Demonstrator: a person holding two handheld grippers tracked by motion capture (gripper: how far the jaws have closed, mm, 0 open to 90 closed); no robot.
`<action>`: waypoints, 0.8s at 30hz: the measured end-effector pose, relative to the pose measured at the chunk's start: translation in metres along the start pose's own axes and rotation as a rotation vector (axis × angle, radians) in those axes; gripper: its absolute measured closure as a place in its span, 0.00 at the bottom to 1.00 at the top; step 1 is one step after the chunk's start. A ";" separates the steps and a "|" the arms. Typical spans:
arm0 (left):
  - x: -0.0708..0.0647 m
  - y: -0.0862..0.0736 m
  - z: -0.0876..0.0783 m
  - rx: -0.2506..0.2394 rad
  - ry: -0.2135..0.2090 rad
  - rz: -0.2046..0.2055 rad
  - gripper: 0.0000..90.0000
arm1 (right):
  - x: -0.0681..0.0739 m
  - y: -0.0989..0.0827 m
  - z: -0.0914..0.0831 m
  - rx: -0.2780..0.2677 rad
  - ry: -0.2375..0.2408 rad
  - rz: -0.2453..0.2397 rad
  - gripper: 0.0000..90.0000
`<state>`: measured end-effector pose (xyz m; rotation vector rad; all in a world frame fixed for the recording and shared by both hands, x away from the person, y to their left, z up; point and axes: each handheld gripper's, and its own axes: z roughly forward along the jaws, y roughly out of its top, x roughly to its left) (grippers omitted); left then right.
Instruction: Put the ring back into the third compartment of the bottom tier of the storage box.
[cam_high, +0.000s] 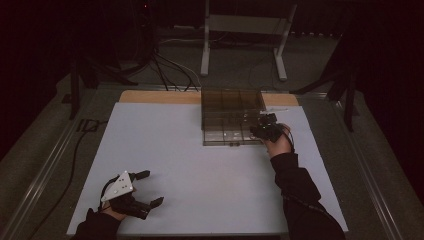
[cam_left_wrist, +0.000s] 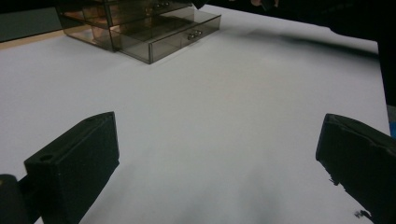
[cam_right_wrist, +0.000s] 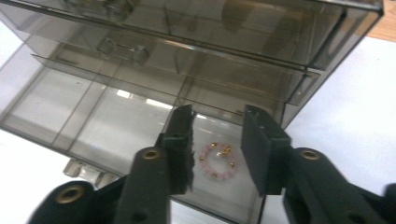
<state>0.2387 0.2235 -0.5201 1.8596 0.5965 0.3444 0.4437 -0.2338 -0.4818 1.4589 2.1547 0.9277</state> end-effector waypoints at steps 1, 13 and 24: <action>0.000 0.000 0.000 -0.001 0.000 -0.001 0.01 | 0.000 0.001 -0.001 0.003 0.007 0.001 0.63; -0.001 0.000 0.001 0.006 0.003 0.005 0.01 | 0.006 0.002 -0.010 -0.014 0.053 0.011 0.34; -0.001 0.000 0.001 0.008 0.001 0.010 0.01 | 0.021 0.006 -0.020 -0.049 0.158 -0.011 0.11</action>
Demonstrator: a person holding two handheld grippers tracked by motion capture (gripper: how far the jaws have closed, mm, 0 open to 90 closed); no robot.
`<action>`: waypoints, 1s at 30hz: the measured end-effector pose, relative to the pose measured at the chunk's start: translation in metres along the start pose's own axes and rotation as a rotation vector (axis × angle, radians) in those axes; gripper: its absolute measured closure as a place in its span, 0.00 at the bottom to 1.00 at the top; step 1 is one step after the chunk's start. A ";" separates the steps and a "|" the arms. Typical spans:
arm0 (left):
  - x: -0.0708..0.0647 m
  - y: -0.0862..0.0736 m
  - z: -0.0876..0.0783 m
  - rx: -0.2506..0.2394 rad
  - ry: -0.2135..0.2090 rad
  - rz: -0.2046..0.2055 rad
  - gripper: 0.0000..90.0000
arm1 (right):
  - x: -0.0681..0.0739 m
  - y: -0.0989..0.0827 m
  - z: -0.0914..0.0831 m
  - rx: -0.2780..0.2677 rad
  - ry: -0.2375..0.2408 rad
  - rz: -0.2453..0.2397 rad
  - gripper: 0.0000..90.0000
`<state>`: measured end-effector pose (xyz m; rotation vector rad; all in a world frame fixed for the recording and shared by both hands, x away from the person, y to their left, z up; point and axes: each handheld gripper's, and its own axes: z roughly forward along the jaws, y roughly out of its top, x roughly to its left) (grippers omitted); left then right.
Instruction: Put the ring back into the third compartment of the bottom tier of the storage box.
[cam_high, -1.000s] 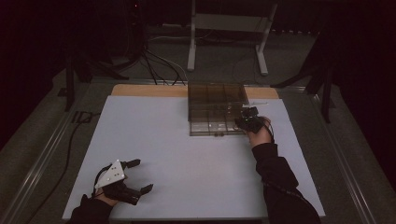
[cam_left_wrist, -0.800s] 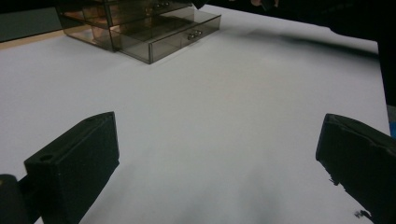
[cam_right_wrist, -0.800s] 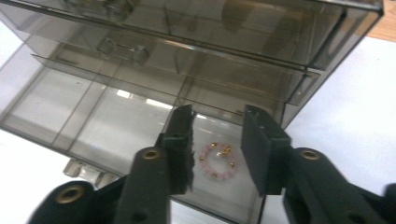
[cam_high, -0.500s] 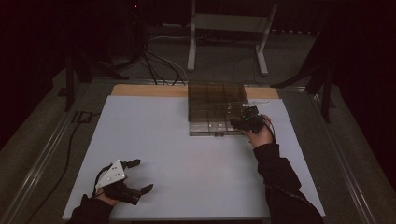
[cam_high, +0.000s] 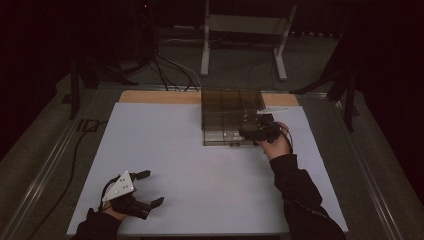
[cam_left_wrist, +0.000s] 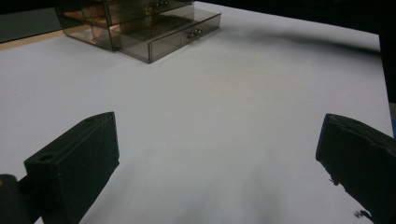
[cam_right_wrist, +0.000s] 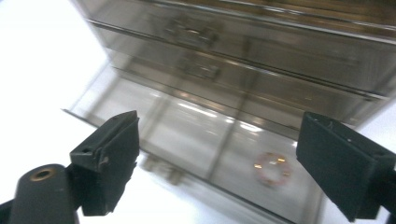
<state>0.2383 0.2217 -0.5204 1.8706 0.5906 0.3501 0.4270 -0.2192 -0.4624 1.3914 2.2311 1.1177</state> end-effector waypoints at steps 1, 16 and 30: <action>0.000 0.000 0.000 0.000 0.000 0.000 0.01 | 0.002 0.000 -0.001 -0.005 0.002 -0.005 0.11; 0.000 0.000 -0.001 -0.006 0.000 0.001 0.01 | 0.024 0.007 -0.010 -0.048 0.067 -0.097 0.00; -0.001 0.000 -0.001 0.000 0.001 0.003 0.01 | 0.043 0.010 -0.017 -0.070 0.190 -0.208 0.00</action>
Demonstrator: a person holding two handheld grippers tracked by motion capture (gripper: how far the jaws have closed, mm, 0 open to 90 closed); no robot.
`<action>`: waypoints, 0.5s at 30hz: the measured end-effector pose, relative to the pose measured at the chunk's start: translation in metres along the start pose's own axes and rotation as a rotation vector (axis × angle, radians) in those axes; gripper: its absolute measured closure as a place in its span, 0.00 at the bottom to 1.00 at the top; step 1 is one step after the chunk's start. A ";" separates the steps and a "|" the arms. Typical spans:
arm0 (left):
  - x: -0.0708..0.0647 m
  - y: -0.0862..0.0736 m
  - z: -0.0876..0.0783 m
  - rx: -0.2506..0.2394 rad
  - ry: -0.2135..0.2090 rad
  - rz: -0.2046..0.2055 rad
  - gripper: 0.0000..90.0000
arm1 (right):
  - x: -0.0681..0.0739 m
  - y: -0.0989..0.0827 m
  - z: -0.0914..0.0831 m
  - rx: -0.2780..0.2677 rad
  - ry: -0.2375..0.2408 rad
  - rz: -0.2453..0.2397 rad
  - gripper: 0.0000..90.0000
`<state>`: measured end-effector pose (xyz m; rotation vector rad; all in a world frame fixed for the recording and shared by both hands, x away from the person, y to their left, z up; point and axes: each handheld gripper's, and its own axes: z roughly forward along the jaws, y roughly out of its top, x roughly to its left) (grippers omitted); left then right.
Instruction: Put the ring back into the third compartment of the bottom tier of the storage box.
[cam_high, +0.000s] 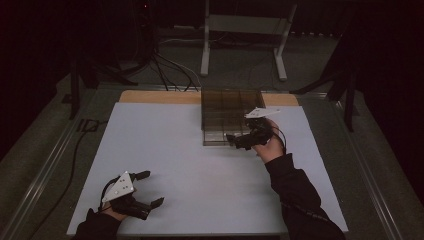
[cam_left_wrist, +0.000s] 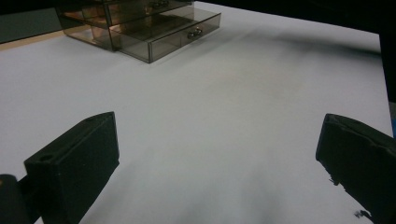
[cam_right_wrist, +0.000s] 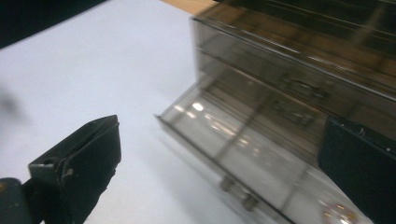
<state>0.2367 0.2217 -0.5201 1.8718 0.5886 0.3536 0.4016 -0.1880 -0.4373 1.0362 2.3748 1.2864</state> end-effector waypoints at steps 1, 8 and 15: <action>0.000 0.000 0.000 0.000 0.000 0.001 0.01 | 0.001 0.000 -0.001 -0.002 0.005 -0.006 0.00; 0.001 -0.001 -0.001 -0.003 0.001 -0.001 0.01 | 0.006 -0.004 -0.006 -0.028 0.055 -0.027 0.00; 0.000 -0.001 0.000 0.000 -0.001 0.000 0.01 | 0.007 -0.012 -0.009 -0.024 0.039 -0.030 0.00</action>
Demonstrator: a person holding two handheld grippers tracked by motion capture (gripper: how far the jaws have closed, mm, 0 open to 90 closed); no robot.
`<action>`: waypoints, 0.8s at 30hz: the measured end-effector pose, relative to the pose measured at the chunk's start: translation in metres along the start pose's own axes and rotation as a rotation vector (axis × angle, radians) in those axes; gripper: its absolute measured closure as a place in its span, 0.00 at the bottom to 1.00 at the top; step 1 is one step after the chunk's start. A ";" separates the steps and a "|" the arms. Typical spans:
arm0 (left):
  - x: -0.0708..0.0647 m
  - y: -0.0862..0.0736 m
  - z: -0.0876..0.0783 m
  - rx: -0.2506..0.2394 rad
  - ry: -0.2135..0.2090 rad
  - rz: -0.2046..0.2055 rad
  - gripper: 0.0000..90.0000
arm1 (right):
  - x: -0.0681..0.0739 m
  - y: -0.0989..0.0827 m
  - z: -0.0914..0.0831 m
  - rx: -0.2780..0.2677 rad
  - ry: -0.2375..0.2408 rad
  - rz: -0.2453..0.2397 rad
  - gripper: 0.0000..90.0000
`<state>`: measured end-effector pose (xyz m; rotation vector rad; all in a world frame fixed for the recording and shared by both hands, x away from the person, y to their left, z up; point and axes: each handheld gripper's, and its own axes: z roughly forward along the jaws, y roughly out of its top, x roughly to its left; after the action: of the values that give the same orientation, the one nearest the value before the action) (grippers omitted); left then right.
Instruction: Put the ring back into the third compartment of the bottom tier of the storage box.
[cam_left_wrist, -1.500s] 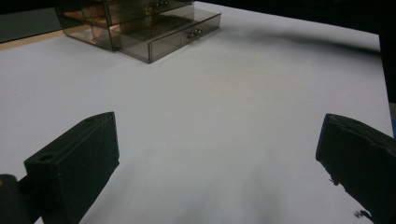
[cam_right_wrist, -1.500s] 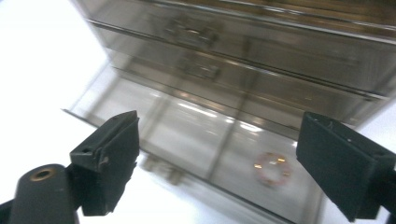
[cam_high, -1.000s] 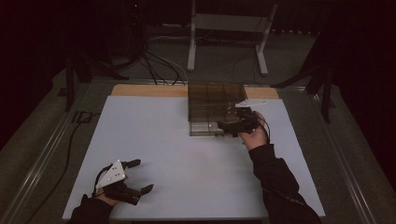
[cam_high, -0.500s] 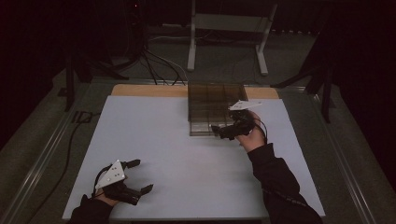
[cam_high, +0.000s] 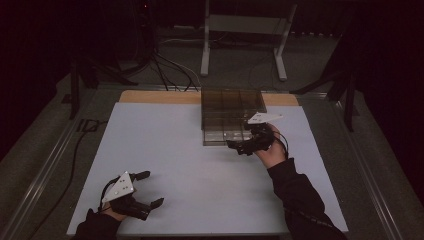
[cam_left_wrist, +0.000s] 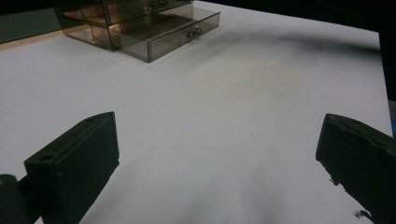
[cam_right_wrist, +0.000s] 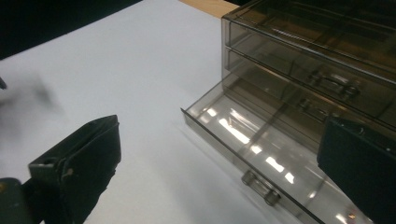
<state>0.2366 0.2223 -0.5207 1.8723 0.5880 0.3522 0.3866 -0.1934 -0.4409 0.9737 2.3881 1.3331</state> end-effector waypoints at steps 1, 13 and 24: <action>0.000 0.000 0.000 0.005 0.000 0.003 0.01 | 0.001 -0.002 -0.002 -0.008 -0.001 0.002 0.00; 0.000 0.000 0.000 0.003 0.000 0.002 0.01 | 0.009 -0.026 -0.015 -0.048 -0.002 0.026 0.00; -0.001 0.000 0.001 0.008 0.000 0.007 0.01 | 0.016 -0.040 -0.020 -0.045 0.008 0.031 0.00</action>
<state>0.2363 0.2212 -0.5205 1.8827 0.5837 0.3552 0.3472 -0.2102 -0.4611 0.9990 2.3474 1.3987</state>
